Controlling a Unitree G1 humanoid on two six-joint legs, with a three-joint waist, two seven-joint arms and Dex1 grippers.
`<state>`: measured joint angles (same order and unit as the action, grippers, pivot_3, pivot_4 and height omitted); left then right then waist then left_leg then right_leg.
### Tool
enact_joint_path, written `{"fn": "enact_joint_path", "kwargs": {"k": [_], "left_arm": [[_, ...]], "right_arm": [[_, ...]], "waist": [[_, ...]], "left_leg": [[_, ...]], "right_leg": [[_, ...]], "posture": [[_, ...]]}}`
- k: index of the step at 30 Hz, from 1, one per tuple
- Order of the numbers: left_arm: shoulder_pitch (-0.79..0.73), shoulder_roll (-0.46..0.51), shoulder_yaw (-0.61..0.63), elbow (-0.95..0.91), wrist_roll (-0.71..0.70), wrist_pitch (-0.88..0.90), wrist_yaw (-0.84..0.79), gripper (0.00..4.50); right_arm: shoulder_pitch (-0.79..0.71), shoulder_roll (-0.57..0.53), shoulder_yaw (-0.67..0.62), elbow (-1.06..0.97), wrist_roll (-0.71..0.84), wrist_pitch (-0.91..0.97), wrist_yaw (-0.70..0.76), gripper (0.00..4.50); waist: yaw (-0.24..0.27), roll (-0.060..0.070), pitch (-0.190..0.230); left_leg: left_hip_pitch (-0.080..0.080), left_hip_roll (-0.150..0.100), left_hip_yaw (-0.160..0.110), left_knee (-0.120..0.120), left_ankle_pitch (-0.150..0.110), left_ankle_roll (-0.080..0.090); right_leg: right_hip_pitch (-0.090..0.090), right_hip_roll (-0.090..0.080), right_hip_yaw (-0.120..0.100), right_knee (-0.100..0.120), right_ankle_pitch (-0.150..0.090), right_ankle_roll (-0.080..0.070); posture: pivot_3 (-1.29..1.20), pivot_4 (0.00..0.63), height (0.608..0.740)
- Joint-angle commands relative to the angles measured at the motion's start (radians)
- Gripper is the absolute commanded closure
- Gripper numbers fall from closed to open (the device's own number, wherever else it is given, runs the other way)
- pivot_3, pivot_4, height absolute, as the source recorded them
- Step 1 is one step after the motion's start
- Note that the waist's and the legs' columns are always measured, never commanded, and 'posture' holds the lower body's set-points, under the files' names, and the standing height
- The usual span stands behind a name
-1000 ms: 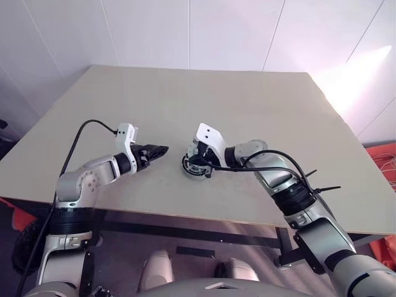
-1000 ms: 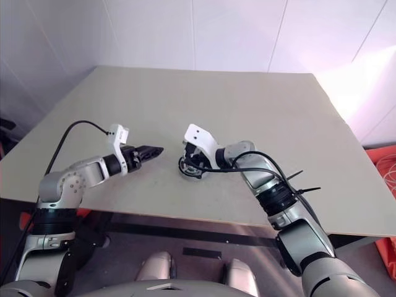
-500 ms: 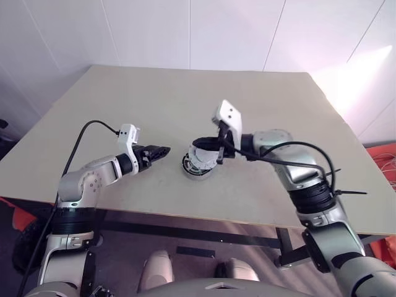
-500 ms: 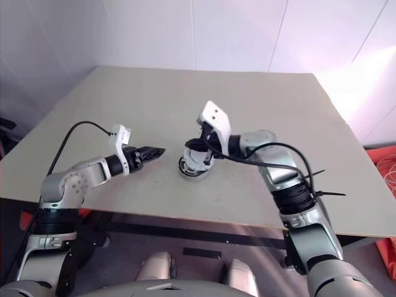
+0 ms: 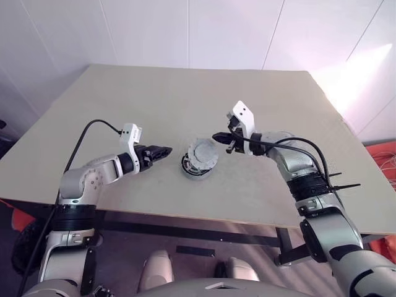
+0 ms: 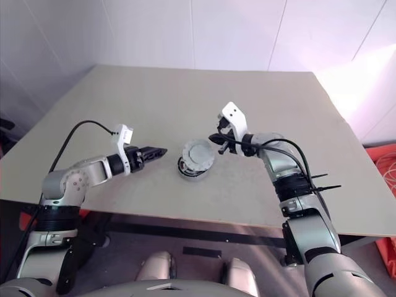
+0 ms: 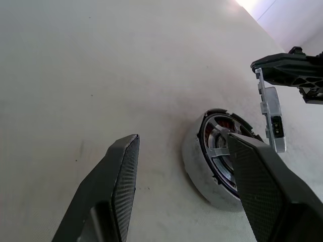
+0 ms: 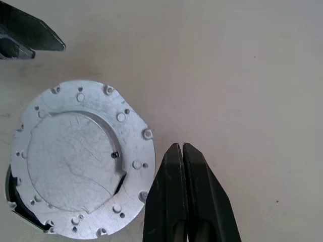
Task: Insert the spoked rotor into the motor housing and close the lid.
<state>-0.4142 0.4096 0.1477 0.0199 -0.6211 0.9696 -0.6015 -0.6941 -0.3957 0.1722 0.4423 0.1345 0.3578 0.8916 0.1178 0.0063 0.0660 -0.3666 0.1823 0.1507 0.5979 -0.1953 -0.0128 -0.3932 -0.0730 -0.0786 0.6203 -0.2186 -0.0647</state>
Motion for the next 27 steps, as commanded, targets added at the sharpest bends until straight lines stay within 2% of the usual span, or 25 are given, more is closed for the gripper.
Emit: {"fn": "enact_joint_path", "kwargs": {"k": [1,7,17,24,27], "left_arm": [[-0.016,0.012,0.036,-0.057,-0.048,0.024,-0.008,1.57],[-0.008,0.02,0.048,-0.065,-0.053,0.027,0.008,1.57],[-0.007,0.039,0.048,-0.069,-0.051,0.019,0.018,1.57],[-0.003,0.038,0.045,-0.074,-0.048,0.016,0.022,1.57],[-0.002,0.028,0.044,-0.076,-0.064,0.022,0.012,1.57]], "right_arm": [[-0.008,0.01,-0.014,-0.032,0.022,-0.006,0.026,4.48],[0.061,0.024,0.036,-0.105,0.028,0.017,0.096,4.48],[0.066,0.111,0.096,-0.004,-0.055,-0.017,0.012,4.48],[0.023,0.117,0.05,0.039,-0.061,-0.056,-0.049,4.48],[0.002,0.138,-0.03,-0.011,0.003,-0.126,-0.069,4.48]], "waist": [[-0.001,0.0,0.0],[0.0,0.0,0.0],[-0.024,0.0,0.0],[-0.025,0.0,0.0],[-0.024,0.0,0.0]], "left_leg": [[0.0,0.0,0.0,0.0,0.0,0.0],[0.002,0.0,0.0,0.0,0.0,0.0],[0.005,0.0,0.0,0.0,0.0,0.0],[0.01,0.0,0.0,0.0,-0.002,0.002],[0.009,0.0,0.0,0.0,-0.002,0.002]], "right_leg": [[0.0,0.0,0.0,0.0,0.0,0.0],[0.002,0.0,0.0,0.0,0.0,0.0],[0.005,0.0,0.0,0.0,0.0,0.0],[0.008,0.0,0.0,0.0,-0.001,0.001],[0.007,0.0,0.0,0.0,0.0,0.0]], "posture": [[0.0,0.0,0.74],[0.0,0.0,0.74],[0.0,0.0,0.74],[0.0,0.0,0.74],[0.0,0.0,0.74]]}}
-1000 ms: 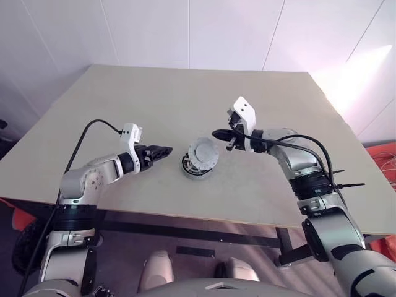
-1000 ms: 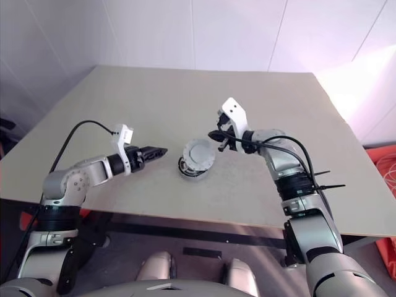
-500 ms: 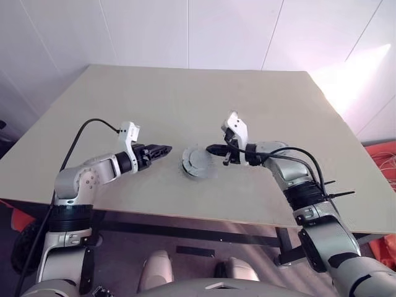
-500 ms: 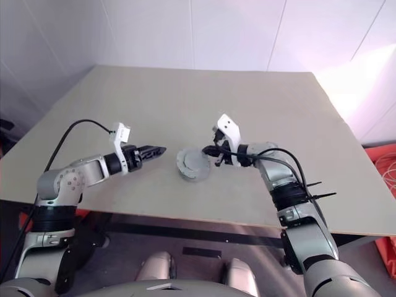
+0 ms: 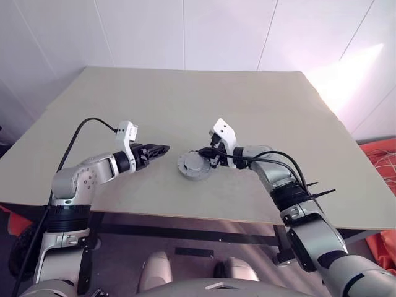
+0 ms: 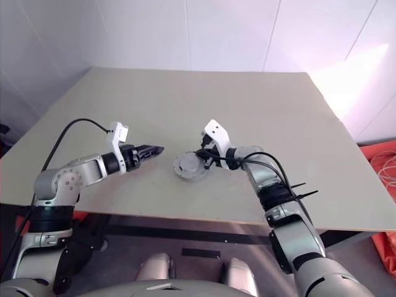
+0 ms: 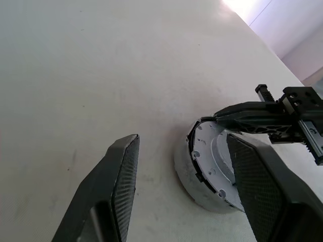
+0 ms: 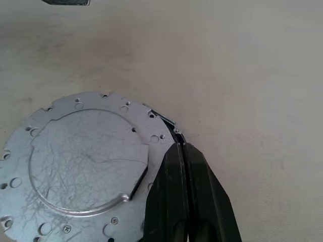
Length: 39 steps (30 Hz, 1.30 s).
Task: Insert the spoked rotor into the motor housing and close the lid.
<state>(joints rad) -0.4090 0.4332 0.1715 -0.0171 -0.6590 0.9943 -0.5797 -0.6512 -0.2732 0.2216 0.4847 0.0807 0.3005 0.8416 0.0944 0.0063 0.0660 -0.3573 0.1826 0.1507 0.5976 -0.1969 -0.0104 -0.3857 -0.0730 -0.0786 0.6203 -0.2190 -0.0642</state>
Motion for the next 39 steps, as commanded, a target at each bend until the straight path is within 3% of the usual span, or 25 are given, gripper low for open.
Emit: {"fn": "enact_joint_path", "kwargs": {"k": [1,9,15,19,29,39], "left_arm": [[-0.006,0.007,0.015,-0.041,-0.027,-0.002,-0.017,1.57],[0.024,0.049,-0.021,-0.052,-0.012,-0.011,-0.072,1.57],[0.023,0.063,-0.029,-0.041,-0.004,-0.013,-0.083,1.57],[0.022,0.072,-0.03,-0.042,-0.003,-0.012,-0.09,1.57],[0.039,0.086,-0.025,-0.059,-0.007,-0.013,-0.087,1.57],[0.043,0.089,-0.023,-0.063,-0.003,-0.018,-0.085,1.57]], "right_arm": [[-0.042,0.018,-0.103,-0.088,0.082,-0.081,-0.012,4.48],[0.05,-0.016,-0.144,-0.414,0.277,0.038,0.128,4.48],[0.126,-0.011,-0.084,-0.338,0.239,0.003,0.15,4.48],[0.141,0.003,-0.041,-0.221,0.179,-0.098,0.157,3.59],[0.113,0.045,-0.047,-0.116,0.159,-0.221,0.173,0.12],[0.073,0.087,-0.042,0.041,0.081,-0.34,0.084,0.02]], "waist": [[0.0,0.0,0.0],[0.001,0.0,0.0],[0.001,0.0,0.0],[0.001,0.0,0.0],[-0.001,0.0,0.0],[-0.002,0.0,0.0]], "left_leg": [[-0.001,0.0,0.0,0.0,0.0,0.0],[-0.005,0.0,0.0,-0.001,-0.001,0.002],[-0.003,0.0,0.0,-0.001,-0.001,0.002],[-0.001,0.0,0.0,-0.001,-0.001,0.001],[-0.003,0.0,0.0,-0.001,-0.001,0.002],[-0.002,0.0,0.0,-0.001,-0.001,0.002]], "right_leg": [[-0.001,0.0,0.0,0.0,0.0,0.0],[-0.004,0.0,0.0,-0.001,0.0,0.0],[-0.002,0.0,0.0,-0.002,0.0,0.0],[-0.001,0.0,0.0,-0.001,-0.003,0.006],[-0.002,0.0,0.0,-0.002,0.0,0.0],[-0.002,0.0,0.0,-0.002,0.0,0.0]], "posture": [[0.0,0.0,0.74],[0.0,0.0,0.74],[0.0,0.0,0.74],[0.0,0.0,0.74],[0.0,0.0,0.74],[0.0,0.0,0.74]]}}
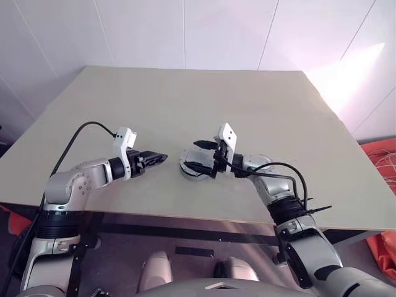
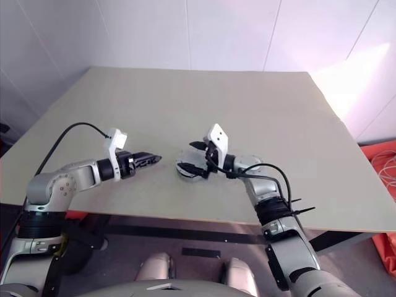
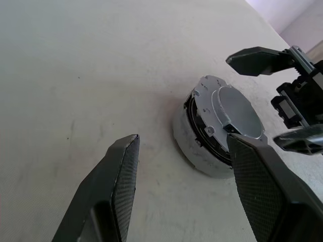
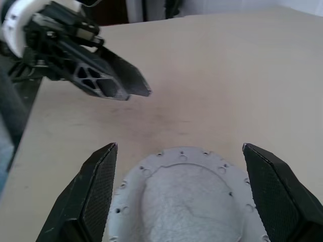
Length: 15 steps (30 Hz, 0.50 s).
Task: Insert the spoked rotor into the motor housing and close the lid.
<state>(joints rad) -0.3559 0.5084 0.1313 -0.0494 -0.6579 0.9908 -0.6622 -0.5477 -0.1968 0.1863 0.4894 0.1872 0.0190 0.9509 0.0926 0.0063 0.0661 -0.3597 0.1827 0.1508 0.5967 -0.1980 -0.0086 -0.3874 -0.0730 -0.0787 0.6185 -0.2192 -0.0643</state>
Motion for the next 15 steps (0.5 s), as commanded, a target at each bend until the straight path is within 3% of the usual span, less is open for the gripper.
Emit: {"fn": "enact_joint_path", "kwargs": {"k": [1,15], "left_arm": [[-0.012,0.016,0.018,-0.03,-0.004,-0.014,-0.003,1.57],[-0.025,0.034,0.019,-0.028,-0.004,-0.011,-0.001,1.57]], "right_arm": [[-0.027,0.014,0.003,0.051,-0.034,-0.069,-0.018,0.02],[-0.021,0.007,0.004,0.095,-0.082,-0.14,-0.018,0.02]], "waist": [[0.0,0.0,0.0],[0.0,0.0,0.0]], "left_leg": [[0.0,0.0,0.0,0.0,0.0,0.0],[0.0,0.0,0.0,0.0,0.0,0.0]], "right_leg": [[0.0,0.0,0.0,0.0,0.0,0.0],[0.0,0.0,0.0,0.0,0.0,0.0]], "posture": [[0.0,0.0,0.74],[0.0,0.0,0.74]]}}
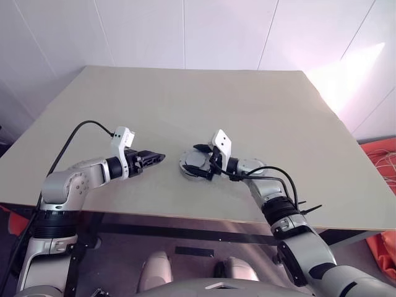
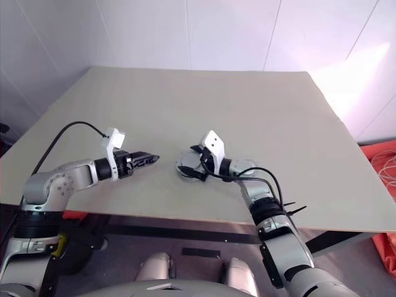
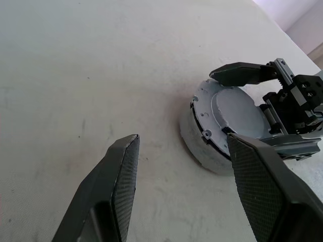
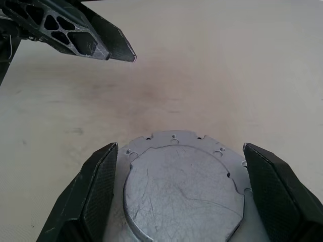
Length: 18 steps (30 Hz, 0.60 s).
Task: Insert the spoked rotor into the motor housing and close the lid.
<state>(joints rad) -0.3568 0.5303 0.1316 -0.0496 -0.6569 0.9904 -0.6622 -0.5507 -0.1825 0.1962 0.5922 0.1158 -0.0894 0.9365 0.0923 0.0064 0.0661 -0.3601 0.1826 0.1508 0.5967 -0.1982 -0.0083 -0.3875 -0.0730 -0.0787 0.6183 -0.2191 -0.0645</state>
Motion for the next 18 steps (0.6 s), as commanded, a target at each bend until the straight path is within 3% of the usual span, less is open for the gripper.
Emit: {"fn": "enact_joint_path", "kwargs": {"k": [1,3,7,8,18], "left_arm": [[-0.024,0.011,0.018,-0.027,-0.006,-0.01,-0.001,1.57],[-0.023,0.011,0.018,-0.022,-0.005,-0.011,-0.003,1.57],[-0.021,0.021,0.023,-0.004,0.002,-0.017,-0.008,1.57],[-0.023,0.023,0.025,0.0,0.003,-0.018,-0.008,1.57],[-0.019,0.029,0.029,0.011,0.003,-0.026,-0.007,1.57]], "right_arm": [[-0.018,-0.01,-0.006,-0.003,-0.014,-0.037,-0.006,0.02],[-0.019,-0.011,-0.008,0.007,-0.018,-0.046,-0.012,0.02],[-0.021,-0.011,-0.011,0.02,-0.022,-0.057,-0.014,1.29],[-0.021,-0.011,-0.01,0.02,-0.022,-0.059,-0.014,1.42],[-0.003,-0.029,-0.011,-0.029,0.015,-0.012,0.058,1.42]], "waist": [[0.0,0.0,0.0],[0.0,0.0,0.0],[0.0,0.0,0.0],[0.0,0.0,0.0],[0.001,0.0,0.0]], "left_leg": [[0.0,0.0,0.0,0.0,0.0,0.0],[0.0,0.0,0.0,0.0,0.0,0.0],[0.0,0.0,0.0,0.0,0.0,0.0],[0.0,0.0,0.0,0.0,0.0,0.0],[0.0,0.0,0.0,0.0,0.0,0.0]], "right_leg": [[0.0,0.0,0.0,0.0,0.0,0.0],[0.0,0.0,0.0,0.0,0.0,0.0],[0.0,0.0,0.0,0.0,0.0,0.0],[0.0,0.0,0.0,0.0,0.0,0.0],[0.0,0.0,0.0,0.0,0.0,0.0]], "posture": [[0.0,0.0,0.74],[0.0,0.0,0.74],[0.0,0.0,0.74],[0.0,0.0,0.74],[0.0,0.0,0.74]]}}
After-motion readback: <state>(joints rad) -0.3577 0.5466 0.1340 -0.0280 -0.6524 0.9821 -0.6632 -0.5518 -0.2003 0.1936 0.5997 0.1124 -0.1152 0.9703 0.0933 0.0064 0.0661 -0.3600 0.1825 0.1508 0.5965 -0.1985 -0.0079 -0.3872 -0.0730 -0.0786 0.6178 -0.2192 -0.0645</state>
